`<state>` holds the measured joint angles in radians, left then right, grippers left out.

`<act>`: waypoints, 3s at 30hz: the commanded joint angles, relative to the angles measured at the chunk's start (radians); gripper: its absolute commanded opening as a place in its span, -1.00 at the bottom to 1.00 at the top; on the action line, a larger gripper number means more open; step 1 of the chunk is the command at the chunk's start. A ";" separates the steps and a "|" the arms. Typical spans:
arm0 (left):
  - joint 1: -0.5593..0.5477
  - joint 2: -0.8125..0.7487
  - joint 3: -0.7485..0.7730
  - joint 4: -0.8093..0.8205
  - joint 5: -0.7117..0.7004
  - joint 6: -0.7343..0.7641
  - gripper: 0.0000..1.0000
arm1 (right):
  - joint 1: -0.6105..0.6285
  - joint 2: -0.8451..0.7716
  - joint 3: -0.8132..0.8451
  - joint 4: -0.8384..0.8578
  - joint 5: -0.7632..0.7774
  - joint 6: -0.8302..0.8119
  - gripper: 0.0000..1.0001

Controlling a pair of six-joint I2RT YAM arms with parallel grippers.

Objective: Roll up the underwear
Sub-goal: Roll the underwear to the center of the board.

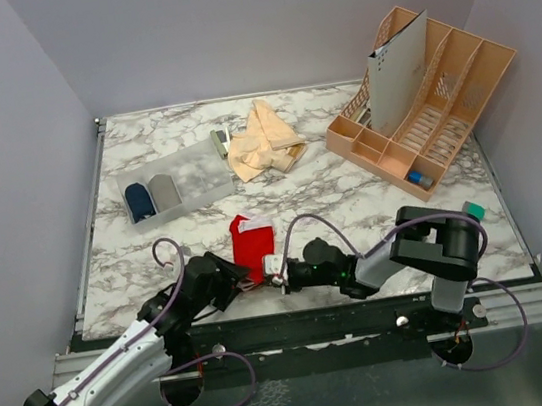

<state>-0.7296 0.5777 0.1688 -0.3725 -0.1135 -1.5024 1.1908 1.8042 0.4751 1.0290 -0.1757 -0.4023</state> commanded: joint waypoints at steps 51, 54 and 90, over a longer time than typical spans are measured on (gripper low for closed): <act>0.004 -0.252 -0.076 -0.055 0.058 0.349 0.61 | -0.360 0.332 0.332 -0.496 -0.691 1.107 -0.83; 0.003 -0.295 -0.097 -0.058 0.105 0.350 0.61 | -0.364 0.339 0.331 -0.479 -0.702 1.128 -0.83; 0.002 0.269 -0.002 0.116 -0.057 0.372 -0.06 | -0.367 0.203 0.252 -0.445 -0.696 1.142 -0.72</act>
<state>-0.7288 0.7853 0.2096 -0.1993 -0.0818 -1.1648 0.8223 2.0083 0.7696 0.6266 -0.8825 0.7361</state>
